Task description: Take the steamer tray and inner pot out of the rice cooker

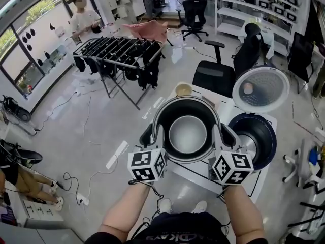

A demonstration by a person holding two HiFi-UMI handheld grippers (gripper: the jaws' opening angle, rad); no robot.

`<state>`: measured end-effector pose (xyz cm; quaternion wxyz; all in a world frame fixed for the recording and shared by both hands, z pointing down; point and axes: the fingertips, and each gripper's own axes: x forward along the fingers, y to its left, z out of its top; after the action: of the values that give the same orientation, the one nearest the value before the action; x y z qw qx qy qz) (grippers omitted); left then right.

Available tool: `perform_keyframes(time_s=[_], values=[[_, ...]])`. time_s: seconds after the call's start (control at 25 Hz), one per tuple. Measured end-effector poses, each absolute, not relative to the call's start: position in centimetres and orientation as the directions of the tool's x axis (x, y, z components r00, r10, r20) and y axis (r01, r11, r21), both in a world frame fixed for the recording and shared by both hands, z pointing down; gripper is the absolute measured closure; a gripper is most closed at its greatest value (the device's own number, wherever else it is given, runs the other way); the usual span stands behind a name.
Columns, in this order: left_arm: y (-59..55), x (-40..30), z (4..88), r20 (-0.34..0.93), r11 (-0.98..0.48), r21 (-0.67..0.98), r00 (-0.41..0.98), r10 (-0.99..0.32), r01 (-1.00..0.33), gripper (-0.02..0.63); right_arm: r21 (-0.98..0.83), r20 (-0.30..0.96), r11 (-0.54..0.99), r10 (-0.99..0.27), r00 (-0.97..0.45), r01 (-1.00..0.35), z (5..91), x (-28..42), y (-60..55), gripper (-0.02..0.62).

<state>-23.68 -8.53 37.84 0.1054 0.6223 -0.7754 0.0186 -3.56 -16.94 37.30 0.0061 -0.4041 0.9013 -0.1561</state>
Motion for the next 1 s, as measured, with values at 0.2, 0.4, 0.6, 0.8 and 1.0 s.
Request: perform_keyframes(time_s=[0.2, 0.4, 0.6, 0.8, 1.0], values=[[-7.8, -26.1, 40.6, 0.228, 0.209, 0.12, -0.178, -0.957, -0.97, 0.503, -0.283, 0.168, 0.595, -0.741, -0.65, -0.752, 40.1, -5.9, -15.9, 0.515], [-7.5, -27.1, 44.1, 0.283, 0.185, 0.14, -0.14, -0.949, -0.973, 0.503, -0.282, 0.232, 0.557, -0.75, -0.619, -0.781, 43.5, -6.7, -15.1, 0.515], [-7.8, -27.3, 47.6, 0.335, 0.167, 0.159, -0.106, -0.936, -0.973, 0.503, -0.278, 0.298, 0.521, -0.752, -0.588, -0.807, 47.1, -6.7, -14.8, 0.515], [-8.4, -26.6, 51.5, 0.394, 0.151, 0.167, -0.074, -0.916, -0.974, 0.503, -0.283, 0.356, 0.48, -0.751, -0.556, -0.83, 51.0, -5.9, -15.2, 0.518], [-9.2, -26.2, 54.8, 0.442, 0.142, 0.173, -0.052, -0.895, -0.975, 0.502, -0.281, 0.395, 0.452, -0.75, -0.531, -0.847, 54.0, -5.4, -16.0, 0.525]])
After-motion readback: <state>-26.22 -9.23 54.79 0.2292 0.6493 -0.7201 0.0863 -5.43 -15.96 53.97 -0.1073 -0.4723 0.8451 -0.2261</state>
